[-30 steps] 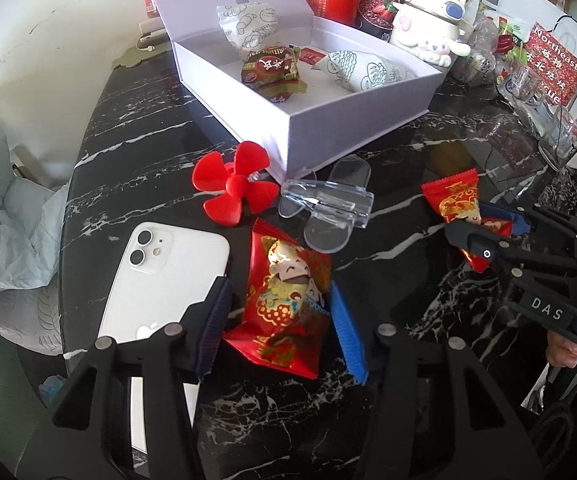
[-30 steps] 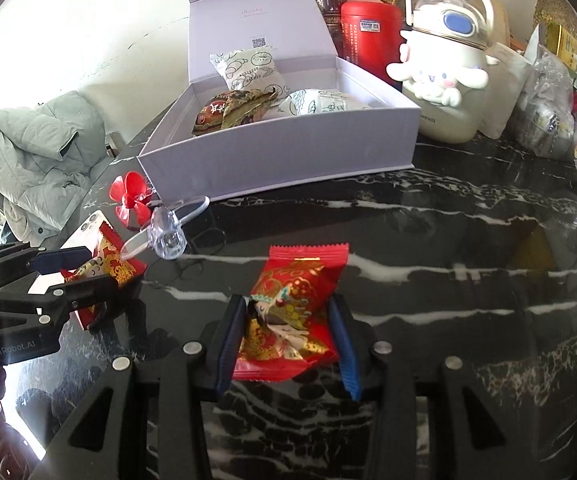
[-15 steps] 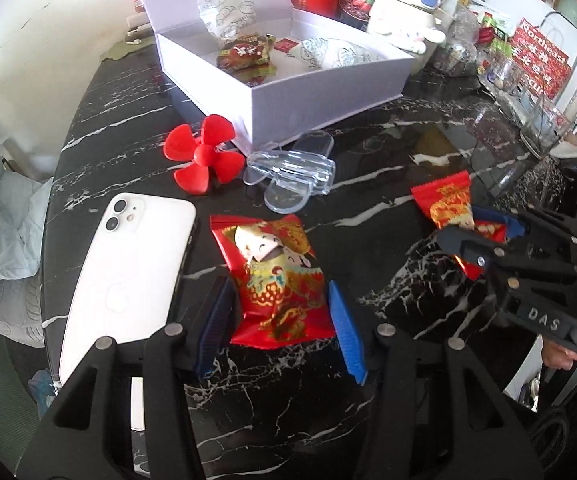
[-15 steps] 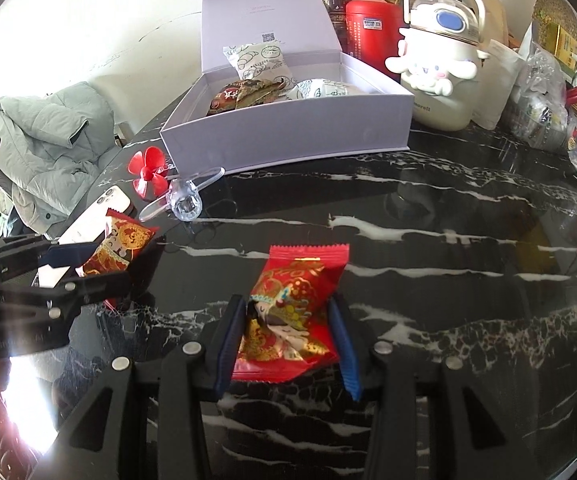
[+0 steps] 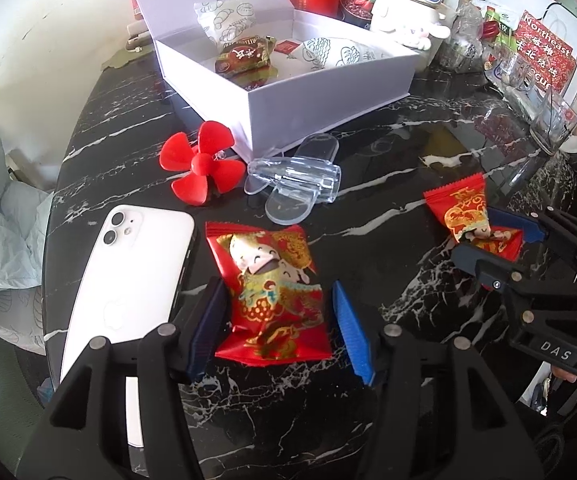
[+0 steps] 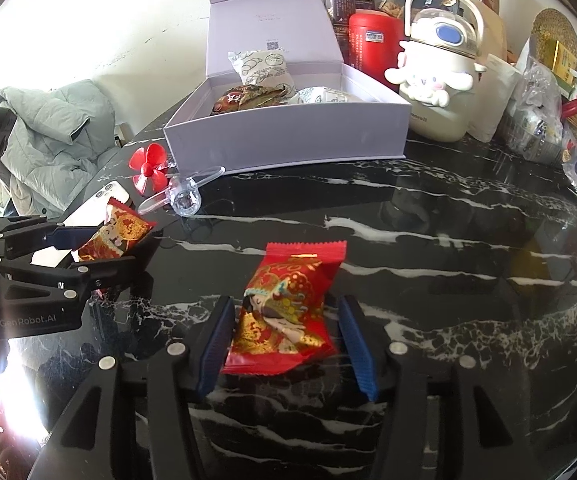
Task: Organize objects
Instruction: 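Lift the red packet with left gripper while right gripper lifts its red packet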
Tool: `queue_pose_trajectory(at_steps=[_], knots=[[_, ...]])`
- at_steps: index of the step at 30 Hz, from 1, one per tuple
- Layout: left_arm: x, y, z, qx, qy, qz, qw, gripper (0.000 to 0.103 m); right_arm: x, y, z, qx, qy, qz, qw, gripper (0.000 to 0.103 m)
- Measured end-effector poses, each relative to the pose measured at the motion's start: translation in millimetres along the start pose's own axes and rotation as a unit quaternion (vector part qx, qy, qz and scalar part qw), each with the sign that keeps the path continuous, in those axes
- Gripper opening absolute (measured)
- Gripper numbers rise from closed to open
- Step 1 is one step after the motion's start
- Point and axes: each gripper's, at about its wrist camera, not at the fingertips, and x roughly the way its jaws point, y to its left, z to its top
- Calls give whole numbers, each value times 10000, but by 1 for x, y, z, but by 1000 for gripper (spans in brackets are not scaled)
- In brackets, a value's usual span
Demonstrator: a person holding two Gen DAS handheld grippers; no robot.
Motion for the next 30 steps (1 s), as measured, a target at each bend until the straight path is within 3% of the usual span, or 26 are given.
queue_pose_trajectory(at_steps=[3,4,5,16,30], knots=[[0,-1,2,49,-19,-9,10000,45,1,-1,0,35,-49,-53,10000,52],[0,-1,2,63,-20,-6,10000,44,1,-1,0,15,-58,-88,9999,43],[0,-1,2,62,-31,-7,10000,44,0,-1,0,-2,-70,-128,9999,41],[-4,-1,3,-77,-21,-251,9997,43,-3,-12,-2,268,-140,147,9994,36],[-13,-10,9,-31,-68,-297,9995,43,-11,-19,-2,446,-215,364,9981,35]])
